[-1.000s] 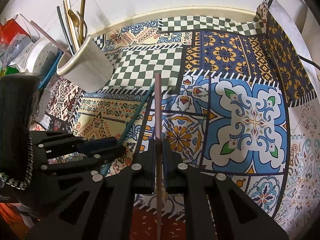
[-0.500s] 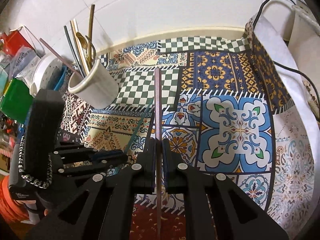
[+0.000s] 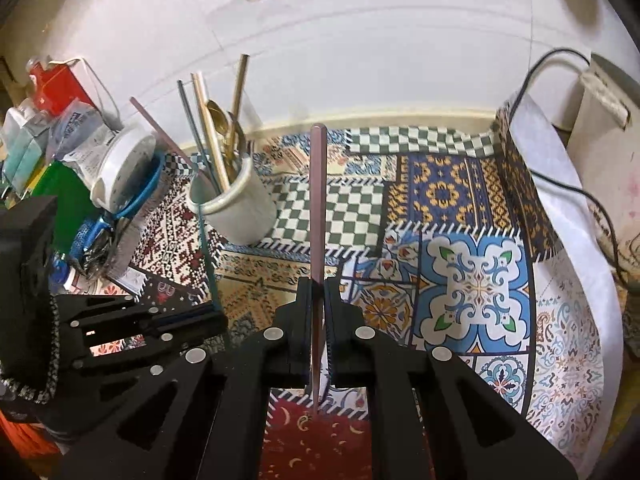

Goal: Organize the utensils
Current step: 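Grasp a teal chopstick with the left tool while the right tool grasps a pink chopstick, then lift the teal chopstick over the white cup while the right tool lifts the pink chopstick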

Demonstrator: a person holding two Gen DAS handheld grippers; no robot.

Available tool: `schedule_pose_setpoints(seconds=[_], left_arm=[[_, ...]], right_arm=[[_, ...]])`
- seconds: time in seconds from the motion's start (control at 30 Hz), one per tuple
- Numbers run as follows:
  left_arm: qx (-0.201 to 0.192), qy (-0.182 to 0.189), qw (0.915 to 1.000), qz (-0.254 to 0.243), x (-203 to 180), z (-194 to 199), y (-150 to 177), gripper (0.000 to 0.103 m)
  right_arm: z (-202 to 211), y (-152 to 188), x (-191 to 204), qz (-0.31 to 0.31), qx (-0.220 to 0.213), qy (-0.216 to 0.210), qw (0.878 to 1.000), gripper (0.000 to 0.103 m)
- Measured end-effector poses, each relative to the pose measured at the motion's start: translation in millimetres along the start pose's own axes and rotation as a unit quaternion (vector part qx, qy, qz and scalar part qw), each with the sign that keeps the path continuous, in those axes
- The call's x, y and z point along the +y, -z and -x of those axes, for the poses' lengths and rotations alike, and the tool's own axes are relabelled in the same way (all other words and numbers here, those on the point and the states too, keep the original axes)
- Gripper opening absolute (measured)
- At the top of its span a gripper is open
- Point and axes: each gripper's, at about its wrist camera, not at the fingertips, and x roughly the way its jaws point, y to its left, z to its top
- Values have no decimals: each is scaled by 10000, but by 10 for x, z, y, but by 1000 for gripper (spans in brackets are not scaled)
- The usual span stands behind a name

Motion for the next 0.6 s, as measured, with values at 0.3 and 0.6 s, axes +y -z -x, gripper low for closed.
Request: schedule_pose_setpoints(seconds=[0.3, 0.6], left_arm=[[-574, -107, 9978, 323, 211, 436, -34, 3], [-1249, -355, 9898, 580, 482, 880, -274, 3]], right_arm=[[171, -168, 280, 287, -311, -112, 9990, 5], [272, -521, 546, 628, -688, -263, 9953, 5]])
